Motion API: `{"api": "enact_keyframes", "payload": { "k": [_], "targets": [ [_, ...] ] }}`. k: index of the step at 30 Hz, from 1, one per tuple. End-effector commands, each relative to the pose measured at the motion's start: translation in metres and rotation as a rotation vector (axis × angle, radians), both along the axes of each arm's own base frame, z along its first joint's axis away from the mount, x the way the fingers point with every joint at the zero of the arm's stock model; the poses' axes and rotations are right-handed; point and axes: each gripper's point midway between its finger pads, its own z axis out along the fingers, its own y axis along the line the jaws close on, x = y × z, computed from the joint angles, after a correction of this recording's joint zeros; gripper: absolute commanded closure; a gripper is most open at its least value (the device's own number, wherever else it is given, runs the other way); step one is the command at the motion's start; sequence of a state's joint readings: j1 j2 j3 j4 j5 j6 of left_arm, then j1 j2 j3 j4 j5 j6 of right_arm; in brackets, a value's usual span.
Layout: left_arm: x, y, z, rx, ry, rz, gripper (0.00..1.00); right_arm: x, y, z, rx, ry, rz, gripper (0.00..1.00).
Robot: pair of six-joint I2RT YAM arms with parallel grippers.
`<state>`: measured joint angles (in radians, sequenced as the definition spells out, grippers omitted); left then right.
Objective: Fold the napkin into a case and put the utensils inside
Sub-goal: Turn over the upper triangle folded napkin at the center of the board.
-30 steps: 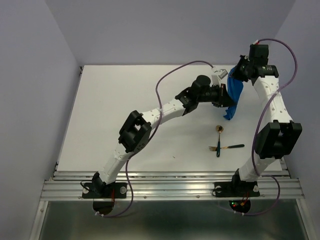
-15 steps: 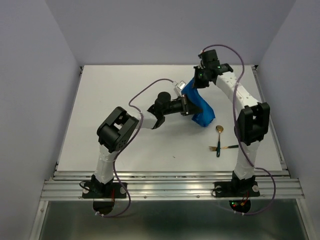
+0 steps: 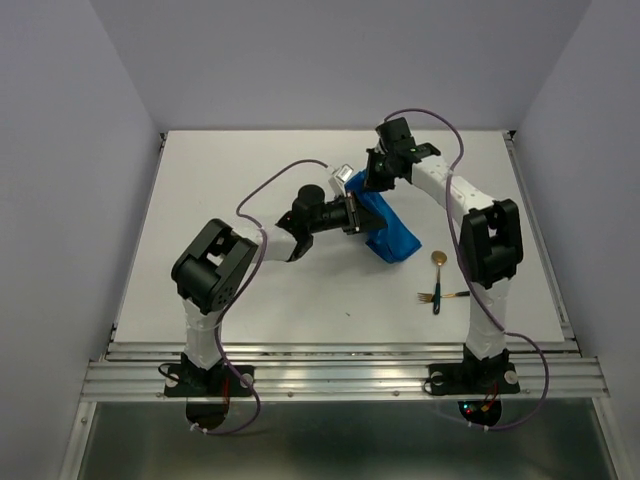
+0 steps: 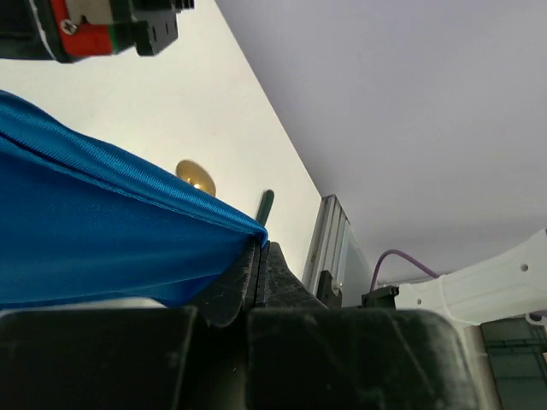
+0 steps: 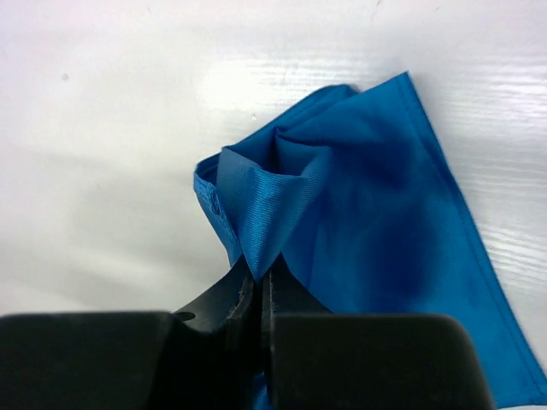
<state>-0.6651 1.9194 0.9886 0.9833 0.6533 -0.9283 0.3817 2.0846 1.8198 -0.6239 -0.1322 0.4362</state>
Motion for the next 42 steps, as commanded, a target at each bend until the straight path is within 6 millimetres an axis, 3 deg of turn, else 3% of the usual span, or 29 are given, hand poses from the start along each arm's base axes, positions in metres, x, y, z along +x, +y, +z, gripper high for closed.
{"api": "enact_keyframes", "payload": {
  "k": [1,5,6,8,9,10,12,13,14,15,16,18,19,23,30,31,33,34,37,38,39,42],
  "targets": [
    [-0.008,-0.029,0.06,0.019,-0.178,-0.106,1.0,0.047,-0.054,0.098,0.112,-0.283,-0.18,0.99],
    [-0.006,-0.063,0.073,0.022,-0.202,-0.162,1.0,0.044,-0.11,0.106,0.106,-0.293,-0.254,0.99],
    [-0.007,-0.072,0.073,0.029,-0.194,-0.177,1.0,0.046,-0.141,0.107,0.099,-0.298,-0.306,0.99],
    [-0.012,-0.101,0.087,0.003,-0.223,-0.222,1.0,0.039,-0.172,0.118,0.084,-0.32,-0.357,0.99],
    [-0.011,-0.114,0.073,0.02,-0.197,-0.239,1.0,0.037,-0.199,0.122,0.073,-0.33,-0.409,0.99],
    [-0.017,-0.131,0.102,-0.031,-0.237,-0.272,1.0,0.033,-0.212,0.136,0.069,-0.36,-0.43,0.99],
    [-0.022,-0.148,0.117,-0.064,-0.247,-0.309,1.0,0.028,-0.229,0.148,0.037,-0.37,-0.449,0.99],
    [-0.025,-0.157,0.111,-0.072,-0.234,-0.337,1.0,0.028,-0.232,0.157,0.019,-0.385,-0.451,0.99],
    [-0.03,-0.165,0.139,-0.122,-0.261,-0.353,1.0,0.031,-0.236,0.177,-0.009,-0.429,-0.445,0.99],
    [-0.03,-0.169,0.14,-0.14,-0.265,-0.367,1.0,0.029,-0.236,0.18,-0.017,-0.419,-0.437,0.99],
    [-0.034,-0.169,0.15,-0.17,-0.251,-0.385,1.0,0.032,-0.233,0.196,-0.01,-0.452,-0.411,0.99],
    [-0.034,-0.164,0.158,-0.219,-0.272,-0.392,1.0,0.036,-0.229,0.194,-0.001,-0.442,-0.387,0.99],
    [-0.035,-0.159,0.146,-0.209,-0.245,-0.396,1.0,0.038,-0.227,0.192,0.002,-0.441,-0.368,0.99],
    [-0.031,-0.136,0.127,-0.258,-0.188,-0.376,1.0,0.05,-0.217,0.17,-0.007,-0.407,-0.345,0.99],
    [-0.03,-0.115,0.121,-0.35,-0.154,-0.365,1.0,0.063,-0.16,0.128,0.044,-0.335,-0.238,0.99],
    [-0.026,-0.105,0.107,-0.339,-0.107,-0.346,1.0,0.064,-0.141,0.115,0.04,-0.313,-0.2,0.99],
    [-0.026,-0.093,0.107,-0.356,-0.118,-0.331,1.0,0.064,-0.122,0.103,0.036,-0.298,-0.167,0.99],
    [-0.027,-0.086,0.091,-0.334,-0.085,-0.319,1.0,0.059,-0.106,0.092,0.049,-0.275,-0.14,0.99],
    [-0.027,-0.071,0.089,-0.33,-0.098,-0.286,1.0,0.06,-0.089,0.077,0.089,-0.26,-0.115,0.99],
    [-0.03,-0.066,0.075,-0.307,-0.071,-0.274,1.0,0.056,-0.079,0.069,0.104,-0.243,-0.102,0.99],
    [-0.031,-0.06,0.079,-0.31,-0.09,-0.265,1.0,0.056,-0.069,0.065,0.114,-0.238,-0.086,0.99],
    [-0.038,-0.048,0.057,-0.271,-0.058,-0.244,1.0,0.05,-0.048,0.053,0.128,-0.214,-0.048,0.99]
  ]
}}
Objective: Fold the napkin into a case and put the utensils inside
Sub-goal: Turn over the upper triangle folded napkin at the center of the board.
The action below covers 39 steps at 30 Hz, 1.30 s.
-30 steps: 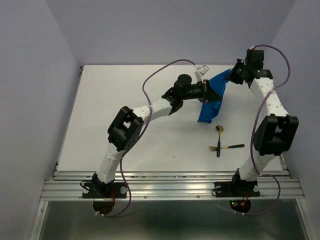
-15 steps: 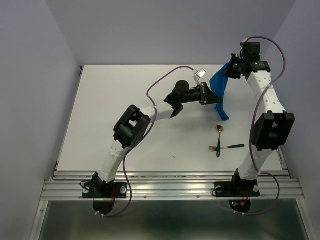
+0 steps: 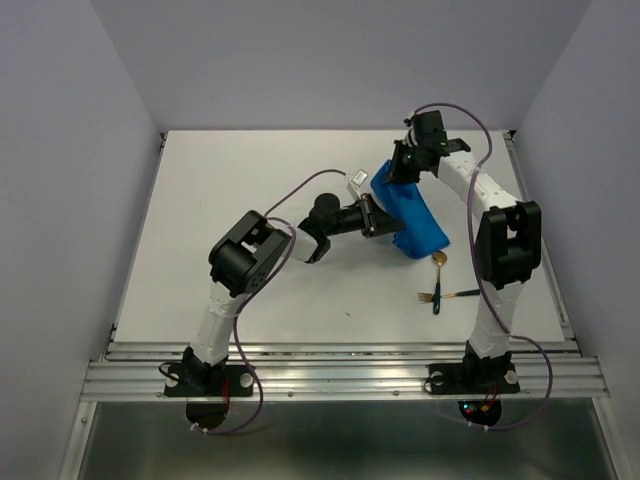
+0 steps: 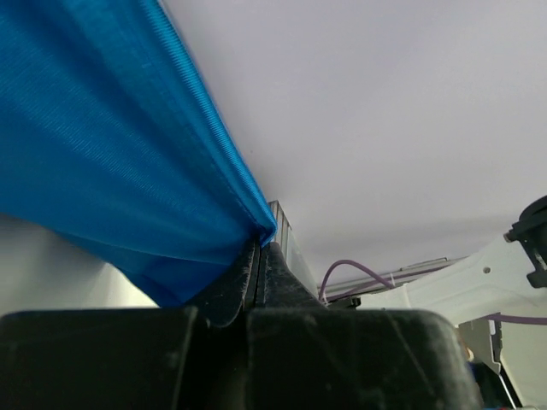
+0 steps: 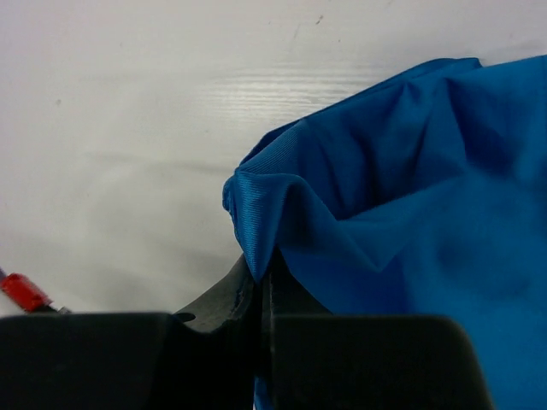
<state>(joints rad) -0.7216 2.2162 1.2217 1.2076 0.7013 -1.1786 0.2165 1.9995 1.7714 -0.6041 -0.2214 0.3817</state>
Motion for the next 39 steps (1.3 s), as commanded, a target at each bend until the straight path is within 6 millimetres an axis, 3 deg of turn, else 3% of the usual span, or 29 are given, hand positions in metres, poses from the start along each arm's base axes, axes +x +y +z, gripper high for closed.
{"api": "enact_keyframes", "payload": {
  "k": [1,4,12,16,18,28,39],
  "targets": [
    [-0.048,0.014,0.067,-0.128,-0.192,-0.111,1.0,0.033,0.023,0.019,0.071,-0.155,0.015,0.99],
    [-0.055,0.029,0.049,-0.105,-0.157,-0.096,1.0,0.029,0.037,0.007,0.081,-0.131,0.039,0.99],
    [-0.071,0.05,0.038,-0.132,-0.144,-0.083,1.0,0.016,0.071,-0.011,0.071,-0.103,0.1,0.99],
    [-0.083,0.061,0.03,-0.139,-0.143,-0.082,1.0,0.013,0.076,-0.012,0.07,-0.101,0.107,0.99],
    [-0.089,0.068,0.022,-0.137,-0.145,-0.079,1.0,0.007,0.09,-0.012,0.054,-0.104,0.123,0.99],
    [-0.106,0.089,0.005,-0.193,-0.097,-0.073,1.0,-0.013,0.114,-0.041,-0.274,-0.164,0.069,0.99],
    [-0.109,0.102,-0.005,-0.191,-0.064,-0.013,1.0,-0.029,0.152,-0.065,-0.299,-0.145,0.148,0.99]
  ]
}}
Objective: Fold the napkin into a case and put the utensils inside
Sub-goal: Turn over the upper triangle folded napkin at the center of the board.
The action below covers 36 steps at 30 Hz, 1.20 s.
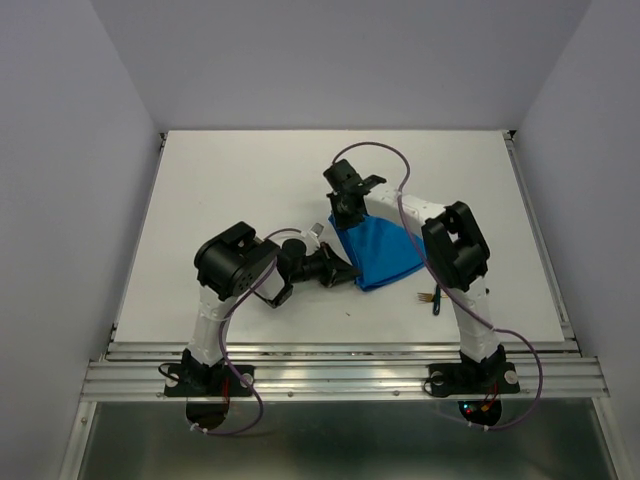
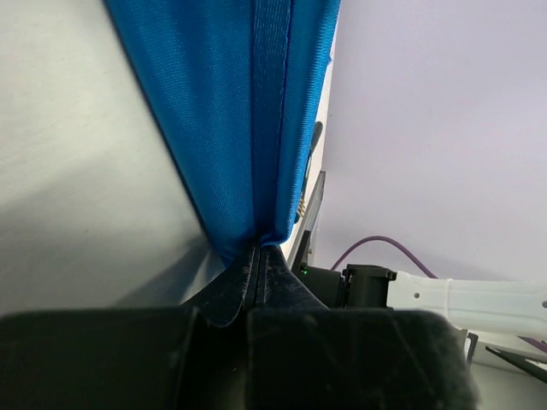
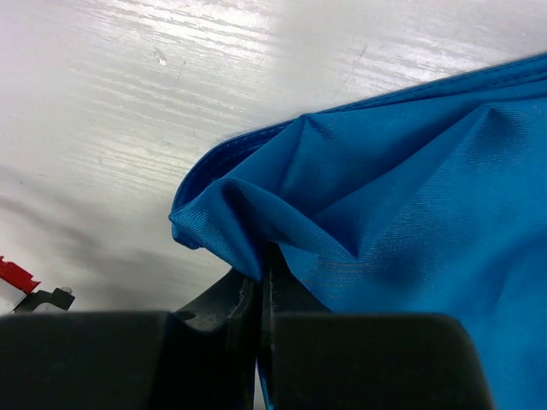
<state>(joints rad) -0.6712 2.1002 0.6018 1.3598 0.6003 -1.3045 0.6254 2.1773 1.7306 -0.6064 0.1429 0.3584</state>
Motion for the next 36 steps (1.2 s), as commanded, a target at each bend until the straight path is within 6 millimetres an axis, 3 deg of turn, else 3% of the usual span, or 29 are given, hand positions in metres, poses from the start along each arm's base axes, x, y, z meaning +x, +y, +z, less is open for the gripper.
{"api": "enact_keyframes", "payload": {
  "k": [1,6,8,9,12,13,16,23,24,25,30,33,34,36],
  "targets": [
    [-0.039,-0.002,0.108,-0.389,-0.456,-0.138,1.0,0.047,0.027,0.045,0.09,-0.217,-0.024,0.99],
    [-0.043,0.002,0.102,-0.389,-0.433,-0.135,1.0,0.044,0.032,0.044,0.088,-0.216,-0.011,0.99],
    [-0.044,0.004,0.101,-0.384,-0.433,-0.135,0.91,0.042,0.036,0.044,0.088,-0.218,0.0,0.99],
    [-0.047,0.005,0.101,-0.38,-0.429,-0.136,0.79,0.04,0.04,0.043,0.083,-0.218,0.007,0.99],
    [-0.05,0.009,0.101,-0.371,-0.431,-0.128,0.64,0.041,0.04,0.041,0.079,-0.217,0.006,0.99],
    [-0.05,0.011,0.105,-0.374,-0.441,-0.124,0.55,0.041,0.04,0.041,0.079,-0.217,0.004,0.99],
    [-0.054,0.019,0.11,-0.363,-0.452,-0.104,0.46,0.041,0.04,0.041,0.081,-0.215,0.002,0.99],
    [-0.054,0.034,0.108,-0.252,-0.464,-0.049,0.37,0.038,0.046,0.039,0.087,-0.211,0.016,0.99],
    [-0.053,0.034,0.098,-0.203,-0.428,-0.047,0.36,0.039,0.047,0.038,0.085,-0.21,0.017,0.99],
    [-0.052,0.035,0.107,-0.194,-0.476,-0.041,0.36,0.039,0.047,0.036,0.082,-0.208,0.019,0.99],
    [-0.037,0.043,0.108,-0.011,-0.489,0.014,0.35,0.035,0.06,0.031,0.083,-0.198,0.042,0.99],
    [-0.022,0.051,0.104,0.153,-0.506,0.058,0.35,0.032,0.073,0.03,0.09,-0.198,0.054,0.83],
    [-0.015,0.058,0.121,0.168,-0.548,0.11,0.35,0.029,0.078,0.029,0.091,-0.195,0.061,0.63],
    [-0.009,0.07,0.123,0.247,-0.551,0.138,0.36,0.028,0.085,0.03,0.097,-0.196,0.068,0.57]
  ]
}}
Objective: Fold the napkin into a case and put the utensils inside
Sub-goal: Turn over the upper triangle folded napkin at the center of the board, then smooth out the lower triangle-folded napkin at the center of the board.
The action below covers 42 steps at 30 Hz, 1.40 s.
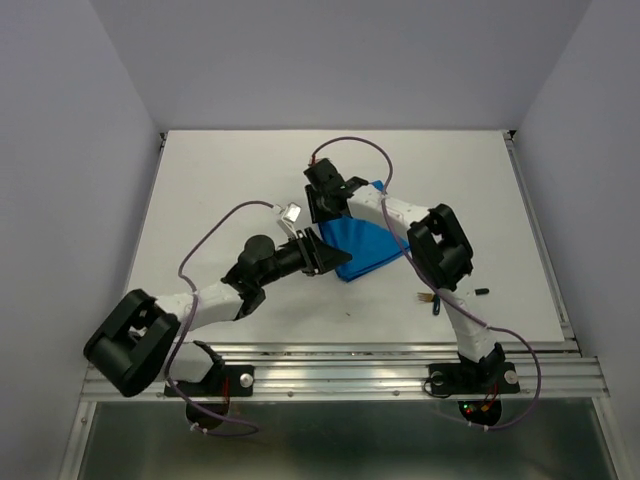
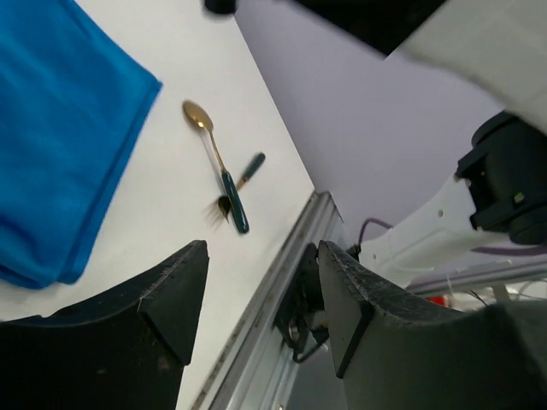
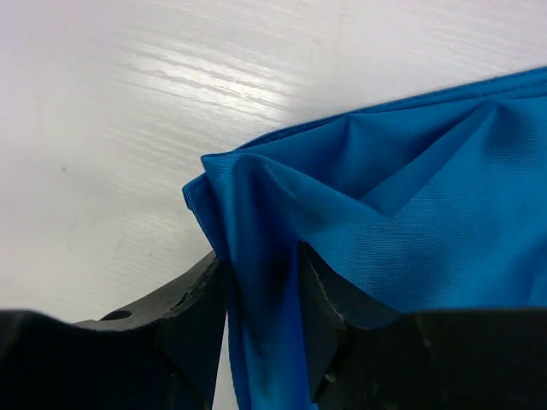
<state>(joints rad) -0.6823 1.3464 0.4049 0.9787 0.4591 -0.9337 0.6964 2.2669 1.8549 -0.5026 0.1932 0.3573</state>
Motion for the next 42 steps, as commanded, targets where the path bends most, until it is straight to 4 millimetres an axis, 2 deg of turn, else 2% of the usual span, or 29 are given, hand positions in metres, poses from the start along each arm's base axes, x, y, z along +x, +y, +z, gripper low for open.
{"api": "enact_keyframes", "payload": {
  "k": [1,2,4,5,7,10,12,13,14,15,19,23,24,25,27,28,30,31,32,33,34,35,36,37,38,39,40,42],
  "targets": [
    [0.024,0.031,0.014,0.16,-0.096,0.158,0.36,0.002,0.037,0.024,0.052,-0.066,0.03,0.49],
    [0.022,0.034,0.018,0.161,-0.097,0.169,0.37,0.002,0.036,0.024,0.051,-0.064,0.03,0.44],
    [0.021,0.05,0.031,0.159,-0.111,0.214,0.37,-0.001,0.043,0.031,0.068,-0.072,0.038,0.43],
    [0.023,0.06,0.028,0.183,-0.093,0.25,0.37,-0.005,0.049,0.033,0.075,-0.073,0.05,0.39],
    [0.02,0.071,0.046,0.155,-0.129,0.294,0.37,-0.009,0.054,0.038,0.086,-0.076,0.065,0.39],
    [0.02,0.086,0.057,0.161,-0.145,0.346,0.37,-0.018,0.065,0.036,0.117,-0.056,0.107,0.39],
    [0.023,0.092,0.063,0.17,-0.154,0.369,0.37,-0.019,0.066,0.032,0.118,-0.046,0.103,0.41],
    [0.024,0.094,0.065,0.178,-0.158,0.38,0.38,-0.019,0.063,0.029,0.11,-0.044,0.093,0.43],
    [0.027,0.096,0.072,0.176,-0.166,0.393,0.39,-0.017,0.061,0.034,0.109,-0.056,0.08,0.48],
    [0.028,0.097,0.07,0.191,-0.155,0.4,0.4,-0.014,0.057,0.037,0.099,-0.077,0.061,0.5],
    [0.034,0.103,0.083,0.175,-0.16,0.452,0.46,-0.006,0.042,0.047,0.04,-0.14,0.024,0.52],
    [0.044,0.12,0.104,0.16,-0.183,0.553,0.52,0.002,0.011,0.06,0.057,-0.141,-0.03,0.53],
    [0.048,0.123,0.113,0.155,-0.189,0.569,0.53,0.0,-0.006,0.048,0.042,-0.119,-0.047,0.53],
    [0.057,0.13,0.105,0.191,-0.158,0.597,0.56,0.003,-0.01,0.074,0.087,-0.173,-0.058,0.53],
    [0.068,0.135,0.11,0.21,-0.148,0.611,0.58,0.001,-0.021,0.084,0.113,-0.194,-0.059,0.53],
    [0.079,0.139,0.096,0.249,-0.105,0.623,0.62,-0.004,-0.028,0.09,0.129,-0.195,-0.059,0.53],
    [0.095,0.137,0.091,0.283,-0.073,0.627,0.64,-0.004,-0.05,0.1,0.156,-0.198,-0.092,0.53],
    [0.101,0.135,0.087,0.301,-0.056,0.625,0.64,-0.005,-0.057,0.102,0.169,-0.192,-0.101,0.53],
    [0.11,0.134,0.099,0.305,-0.058,0.64,0.64,-0.006,-0.065,0.103,0.181,-0.187,-0.112,0.53],
    [0.115,0.133,0.091,0.334,-0.029,0.638,0.64,-0.009,-0.071,0.103,0.206,-0.169,-0.116,0.54],
    [0.125,0.129,0.075,0.371,0.012,0.633,0.64,-0.01,-0.08,0.103,0.217,-0.164,-0.129,0.54],
    [0.132,0.128,0.071,0.382,0.033,0.644,0.64,-0.012,-0.1,0.101,0.22,-0.154,-0.164,0.54],
    [0.142,0.124,0.076,0.38,0.039,0.646,0.64,-0.015,-0.108,0.1,0.236,-0.143,-0.183,0.54],
    [0.152,0.119,0.052,0.427,0.094,0.633,0.63,-0.019,-0.112,0.101,0.262,-0.136,-0.185,0.54],
    [0.159,0.115,0.05,0.435,0.105,0.625,0.62,-0.02,-0.121,0.102,0.275,-0.135,-0.203,0.54],
    [0.171,0.107,0.059,0.433,0.096,0.613,0.62,-0.032,-0.125,0.101,0.291,-0.127,-0.204,0.54],
    [0.177,0.104,0.027,0.504,0.169,0.588,0.63,-0.037,-0.125,0.102,0.302,-0.126,-0.198,0.54],
    [0.193,0.098,0.023,0.528,0.197,0.593,0.65,-0.047,-0.128,0.095,0.304,-0.105,-0.198,0.54]
  ]
}}
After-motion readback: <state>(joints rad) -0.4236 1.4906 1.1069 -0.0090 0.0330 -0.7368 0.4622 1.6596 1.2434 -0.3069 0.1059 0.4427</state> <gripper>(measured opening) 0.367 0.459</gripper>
